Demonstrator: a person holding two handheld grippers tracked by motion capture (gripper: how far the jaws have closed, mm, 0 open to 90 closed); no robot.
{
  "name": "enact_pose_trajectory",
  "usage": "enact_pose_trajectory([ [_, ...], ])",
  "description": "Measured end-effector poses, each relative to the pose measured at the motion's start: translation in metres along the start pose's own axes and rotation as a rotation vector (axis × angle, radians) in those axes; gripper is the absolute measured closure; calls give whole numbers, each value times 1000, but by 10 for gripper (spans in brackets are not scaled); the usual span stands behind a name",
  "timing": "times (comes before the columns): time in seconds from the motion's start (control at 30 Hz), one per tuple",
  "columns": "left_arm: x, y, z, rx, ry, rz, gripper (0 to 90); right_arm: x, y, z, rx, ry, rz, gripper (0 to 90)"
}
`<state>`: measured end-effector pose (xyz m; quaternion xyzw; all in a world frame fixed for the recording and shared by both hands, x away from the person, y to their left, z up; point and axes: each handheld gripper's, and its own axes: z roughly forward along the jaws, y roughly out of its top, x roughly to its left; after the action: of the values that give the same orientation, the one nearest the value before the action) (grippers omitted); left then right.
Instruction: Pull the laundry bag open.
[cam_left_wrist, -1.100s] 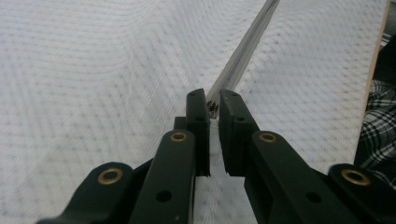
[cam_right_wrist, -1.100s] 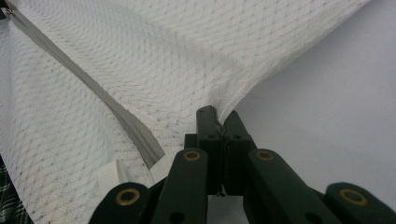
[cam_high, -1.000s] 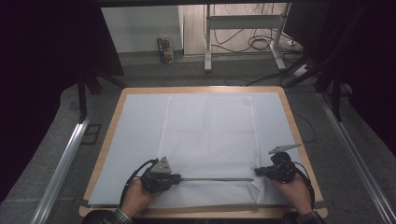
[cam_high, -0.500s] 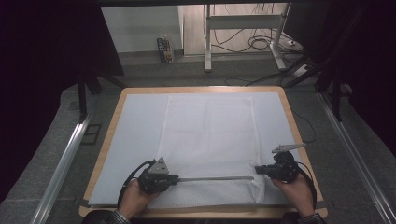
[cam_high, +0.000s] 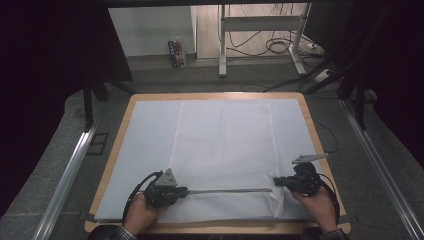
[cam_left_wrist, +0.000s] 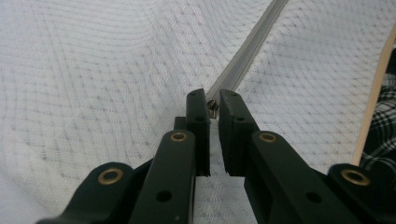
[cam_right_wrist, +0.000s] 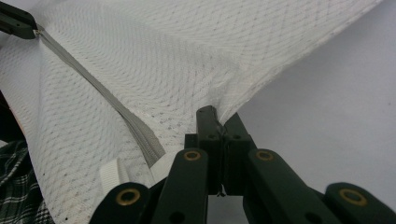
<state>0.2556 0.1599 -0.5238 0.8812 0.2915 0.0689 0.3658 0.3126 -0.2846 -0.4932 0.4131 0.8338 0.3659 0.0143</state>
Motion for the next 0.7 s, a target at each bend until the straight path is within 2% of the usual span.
enact_pose_trajectory([
  [0.13, 0, -1, -2, -6, -2, -5, 839, 0, 0, 0, 1, 1, 0, 876],
  [0.2, 1, -3, -4, -20, -10, -22, 839, 1, 0, 0, 0, 5, 0, 877],
  [0.3, 3, -6, -6, -3, 11, -18, 839, 1, 0, 0, 1, -1, -3, 877],
  [0.33, 4, -7, -6, -9, 5, -32, 839, 0, 0, 0, 1, 1, -2, 877],
  [0.47, 5, -8, -7, -15, 6, -41, 839, 0, 0, -1, -3, 0, 0, 877],
  [0.7, 5, -9, -8, -7, 12, -37, 839, -1, 0, -1, -3, 5, 1, 877],
])
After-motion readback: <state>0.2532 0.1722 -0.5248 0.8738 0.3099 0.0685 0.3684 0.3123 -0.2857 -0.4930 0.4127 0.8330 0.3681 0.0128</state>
